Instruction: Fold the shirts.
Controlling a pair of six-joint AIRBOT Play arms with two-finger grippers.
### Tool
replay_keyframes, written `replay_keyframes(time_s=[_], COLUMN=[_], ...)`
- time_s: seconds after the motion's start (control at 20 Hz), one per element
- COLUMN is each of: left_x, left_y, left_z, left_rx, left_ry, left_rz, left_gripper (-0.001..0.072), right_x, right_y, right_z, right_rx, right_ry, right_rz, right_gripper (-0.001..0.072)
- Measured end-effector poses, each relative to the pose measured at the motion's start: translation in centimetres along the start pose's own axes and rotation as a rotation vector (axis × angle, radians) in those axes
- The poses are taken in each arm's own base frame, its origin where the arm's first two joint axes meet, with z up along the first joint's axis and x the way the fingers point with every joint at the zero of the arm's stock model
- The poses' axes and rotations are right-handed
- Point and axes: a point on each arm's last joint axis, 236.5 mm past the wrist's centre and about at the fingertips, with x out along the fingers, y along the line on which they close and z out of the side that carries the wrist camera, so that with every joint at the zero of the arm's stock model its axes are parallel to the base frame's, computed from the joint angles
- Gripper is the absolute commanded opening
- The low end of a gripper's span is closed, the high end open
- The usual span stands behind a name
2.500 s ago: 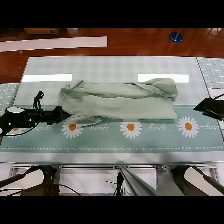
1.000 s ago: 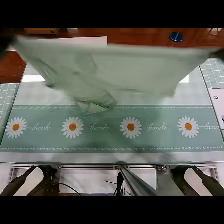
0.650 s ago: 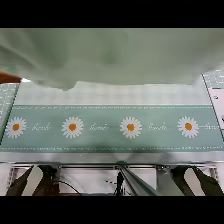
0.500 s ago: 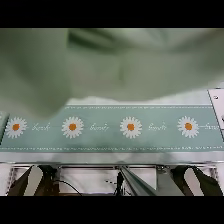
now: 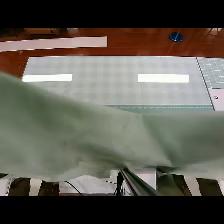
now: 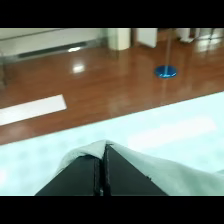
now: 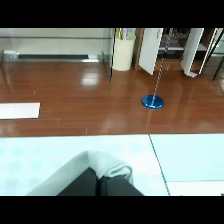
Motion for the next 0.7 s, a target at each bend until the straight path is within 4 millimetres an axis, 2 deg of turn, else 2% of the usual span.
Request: replay_keyframes(time_s=[0.1, 0.2, 0.25, 0.35, 0.5, 0.55, 0.7], left_x=[-1.1, -1.7, -1.7, -1.0, 2.4, 3.9, 8.9], left_y=[0.5, 1.1, 1.3, 2.6, 6.0, 7.4, 10.8], left_z=[-1.1, -1.7, -2.2, -3.9, -8.1, -9.9, -15.9], left_rx=[0.001, -0.012, -0.025, -0.078, -0.184, -0.239, -0.426], left_ry=[0.023, 0.035, 0.049, 0.105, 0.255, 0.311, 0.460], left_rz=[0.056, 0.095, 0.101, 0.110, 0.091, 0.078, -0.003], left_gripper=[0.0022, 0.0021, 0.0021, 0.0021, 0.0021, 0.0021, 0.0021], right_x=[-0.3, 0.3, 0.9, 3.1, 8.2, 10.5, 18.2], right_y=[0.0, 0.0, -0.2, -1.3, -3.0, -3.5, -4.6], right_z=[-0.3, -1.2, -2.2, -6.1, -14.5, -17.0, -22.8], right_rx=[0.006, 0.019, 0.031, 0.057, 0.057, 0.039, -0.025], right_ry=[0.007, 0.041, 0.077, 0.220, 0.517, 0.600, 0.780], right_rz=[0.003, 0.028, 0.039, 0.048, 0.042, 0.037, 0.017], right_gripper=[0.0023, 0.0023, 0.0023, 0.0023, 0.0023, 0.0023, 0.0023])
